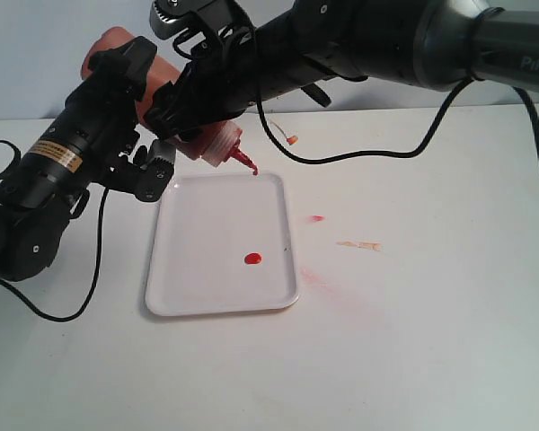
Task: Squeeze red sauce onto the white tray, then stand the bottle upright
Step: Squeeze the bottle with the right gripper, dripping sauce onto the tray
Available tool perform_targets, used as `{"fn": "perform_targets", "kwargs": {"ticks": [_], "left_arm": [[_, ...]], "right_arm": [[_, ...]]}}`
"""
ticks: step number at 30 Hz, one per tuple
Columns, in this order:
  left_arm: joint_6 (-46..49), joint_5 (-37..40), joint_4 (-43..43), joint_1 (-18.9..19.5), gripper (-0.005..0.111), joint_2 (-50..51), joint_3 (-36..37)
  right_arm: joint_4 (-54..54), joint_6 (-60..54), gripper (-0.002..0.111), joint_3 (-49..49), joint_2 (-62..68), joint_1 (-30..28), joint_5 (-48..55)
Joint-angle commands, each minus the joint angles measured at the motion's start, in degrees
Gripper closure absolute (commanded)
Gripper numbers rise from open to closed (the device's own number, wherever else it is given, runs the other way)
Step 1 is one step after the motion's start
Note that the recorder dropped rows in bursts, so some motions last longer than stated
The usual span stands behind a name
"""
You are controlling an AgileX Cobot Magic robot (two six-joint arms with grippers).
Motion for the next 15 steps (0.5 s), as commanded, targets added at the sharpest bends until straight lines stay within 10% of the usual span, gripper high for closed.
{"fn": "perform_targets", "kwargs": {"ticks": [1,10,15], "left_arm": [[-1.01,-3.32,-0.91,-0.26,0.107,-0.42,-0.25],[-1.01,-3.32,-0.91,-0.26,0.107,-0.42,-0.25],[-1.01,-3.32,-2.00,-0.26,0.107,-0.42,-0.25]], "right_arm": [[-1.44,0.69,0.107,-0.39,0.14,-0.47,-1.93],[-1.44,0.79,0.106,-0.39,0.14,-0.47,-2.65],[-1.44,2.84,0.077,-0.39,0.14,-0.47,-2.51]]}}
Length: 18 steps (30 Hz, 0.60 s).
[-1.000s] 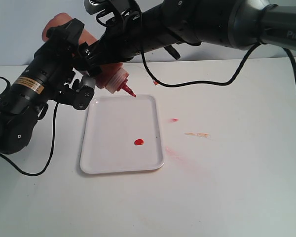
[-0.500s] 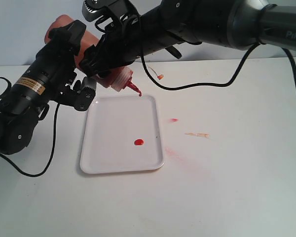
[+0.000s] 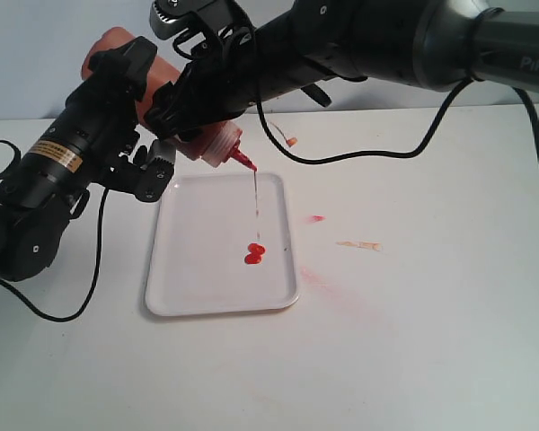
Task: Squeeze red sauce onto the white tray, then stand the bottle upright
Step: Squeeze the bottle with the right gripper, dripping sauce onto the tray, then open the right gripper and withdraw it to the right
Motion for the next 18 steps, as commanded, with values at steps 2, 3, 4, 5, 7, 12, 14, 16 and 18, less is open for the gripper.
{"fn": "perform_targets", "kwargs": {"ticks": [2,3,4,5,7,12,14,16,18], "left_arm": [[-1.01,-3.46,-2.00,-0.26,0.107,-0.42,-0.25],[-1.01,-3.46,-2.00,-0.26,0.107,-0.42,-0.25],[-1.01,-3.46,-2.00,-0.26,0.107,-0.42,-0.25],[-1.01,-3.46,-2.00,-0.26,0.107,-0.42,-0.25],[-1.01,-3.46,-1.97,-0.26,0.107,-0.42,-0.14],[-1.01,-3.46,-1.97,-0.26,0.107,-0.42,0.11],[-1.01,-3.46,-2.21,-0.26,0.107,-0.42,0.46],[-1.01,-3.64,-2.73,-0.26,0.107,-0.42,1.14],[-1.01,-4.05,-3.25,-0.26,0.107,-0.42,1.72]], "right_arm": [[-0.94,2.02,0.047,-0.39,0.14,-0.47,-2.26],[-0.83,2.72,0.030,-0.39,0.14,-0.47,-2.26],[-0.83,2.88,0.018,-0.39,0.14,-0.47,-2.26],[-1.21,2.77,0.005,-0.39,0.14,-0.47,-2.12],[-2.90,2.37,0.003,-0.39,-0.15,-0.47,-1.15],[-4.21,2.37,0.003,-0.39,-2.62,-0.47,2.16],[-4.30,2.37,0.003,-0.39,-4.00,-0.47,3.47],[-6.29,3.32,0.003,-0.39,-5.59,-0.47,4.24],[-10.56,6.76,0.005,-0.39,-7.20,-0.47,5.05]]}}
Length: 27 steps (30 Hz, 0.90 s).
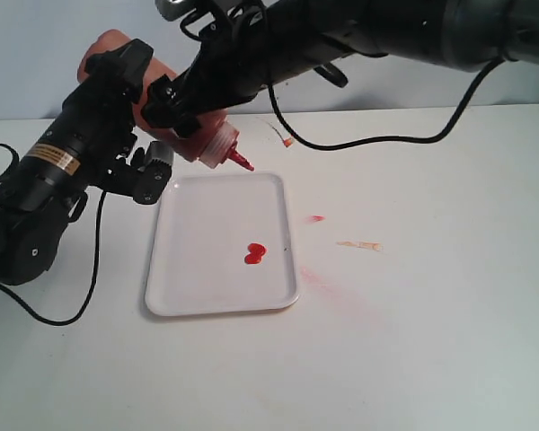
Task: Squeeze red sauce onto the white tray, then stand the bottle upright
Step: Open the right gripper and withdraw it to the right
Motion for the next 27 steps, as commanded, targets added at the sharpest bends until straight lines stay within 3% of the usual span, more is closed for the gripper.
{"fn": "perform_targets", "kwargs": {"ticks": [1,6,11,17,21,27], "left_arm": [[-1.01,-3.84,-2.40,-0.26,0.107,-0.42,1.34],[-4.76,-4.16,-4.05,-0.26,0.107,-0.42,2.94],[-9.82,-4.16,-8.64,-0.26,0.107,-0.42,4.55],[-21.36,-4.16,-10.76,-0.26,0.107,-0.42,6.15],[-25.81,-4.16,-13.06,-0.26,0.107,-0.42,6.53],[-45.67,-4.16,-14.90,-0.26,0.107,-0.52,7.66]], "right_arm": [[-9.23,6.61,0.006,-0.39,-4.33,-0.35,2.77],[-21.98,15.19,0.029,-0.39,-9.19,-0.47,8.63],[-21.22,16.43,0.060,0.59,-14.09,-2.75,11.94],[-12.42,16.91,0.106,13.98,-21.89,-10.09,-3.73],[-8.68,17.01,0.108,30.36,-26.66,-15.38,-21.14],[-7.78,17.01,0.108,49.47,-28.82,-18.57,-43.11]]}}
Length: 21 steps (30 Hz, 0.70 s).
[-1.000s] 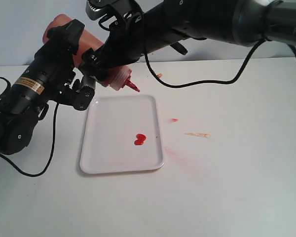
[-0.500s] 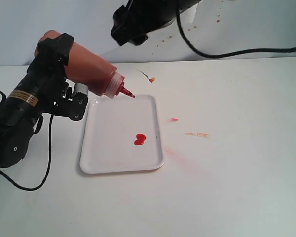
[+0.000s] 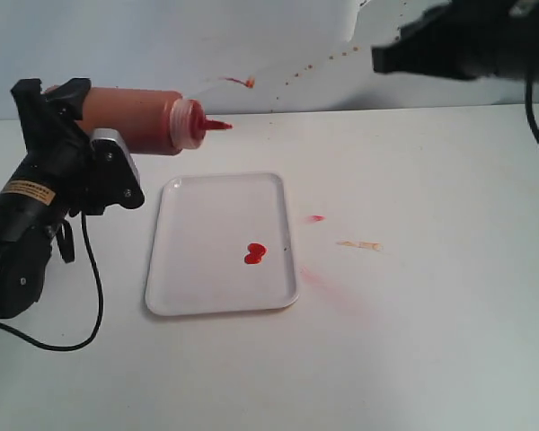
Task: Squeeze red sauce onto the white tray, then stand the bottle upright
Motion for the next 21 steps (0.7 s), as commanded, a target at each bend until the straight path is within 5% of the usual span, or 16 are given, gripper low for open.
{"fn": "perform_targets", "kwargs": {"ticks": [1,7,21], "left_arm": [[-14.00,-2.97,-1.56,-0.15,0.107,-0.52,0.81],[-33.42,-2.97,-0.42,-0.15,0.107,-0.52,1.66],[-59.19,-2.97,8.99,-0.15,0.107,-0.52,1.54]], "right_arm": [[0.89,0.41,0.108,13.31,-0.97,-1.38,-17.66],[-6.16,13.77,0.108,23.52,-0.97,-1.38,-36.54],[-7.39,18.89,0.108,23.78,4.80,-5.25,-40.22]]}}
